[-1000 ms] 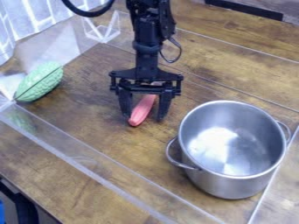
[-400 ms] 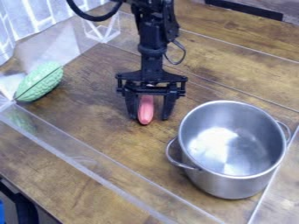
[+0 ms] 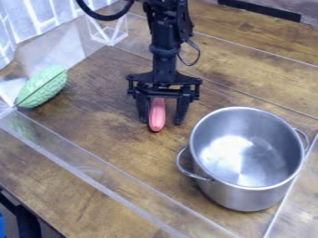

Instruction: Move the pink spoon to the right side of the table

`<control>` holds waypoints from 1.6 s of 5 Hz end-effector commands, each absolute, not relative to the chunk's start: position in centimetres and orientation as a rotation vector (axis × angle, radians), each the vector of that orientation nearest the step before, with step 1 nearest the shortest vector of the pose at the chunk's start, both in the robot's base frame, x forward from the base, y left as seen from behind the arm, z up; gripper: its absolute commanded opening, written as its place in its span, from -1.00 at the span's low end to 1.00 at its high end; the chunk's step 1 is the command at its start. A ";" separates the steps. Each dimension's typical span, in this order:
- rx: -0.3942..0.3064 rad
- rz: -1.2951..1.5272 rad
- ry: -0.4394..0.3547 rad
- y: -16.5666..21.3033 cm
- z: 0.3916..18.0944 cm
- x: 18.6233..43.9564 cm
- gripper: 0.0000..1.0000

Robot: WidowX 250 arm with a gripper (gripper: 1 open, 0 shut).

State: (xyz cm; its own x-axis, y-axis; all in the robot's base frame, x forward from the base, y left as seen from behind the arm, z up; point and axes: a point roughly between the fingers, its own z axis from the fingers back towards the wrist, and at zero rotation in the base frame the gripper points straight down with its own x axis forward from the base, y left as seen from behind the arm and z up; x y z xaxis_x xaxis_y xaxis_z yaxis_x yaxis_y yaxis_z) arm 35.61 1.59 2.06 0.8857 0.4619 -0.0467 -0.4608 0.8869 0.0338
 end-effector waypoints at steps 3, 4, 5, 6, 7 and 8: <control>0.020 0.342 0.025 -0.6 4.0 34.5 -1.00; 0.015 0.332 0.025 -0.4 4.4 34.6 -1.00; 0.010 0.349 0.025 -0.6 5.1 35.7 -1.00; 0.004 0.362 0.025 -0.9 5.8 36.9 -1.00; 0.002 0.376 0.026 -0.1 5.8 36.5 -1.00; 0.002 0.395 0.028 0.7 5.8 36.0 -1.00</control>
State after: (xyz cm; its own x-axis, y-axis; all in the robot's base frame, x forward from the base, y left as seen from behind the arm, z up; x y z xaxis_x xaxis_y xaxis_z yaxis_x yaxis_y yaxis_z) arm 35.56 -0.20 3.54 0.9270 0.3651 -0.0863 -0.3633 0.9310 0.0359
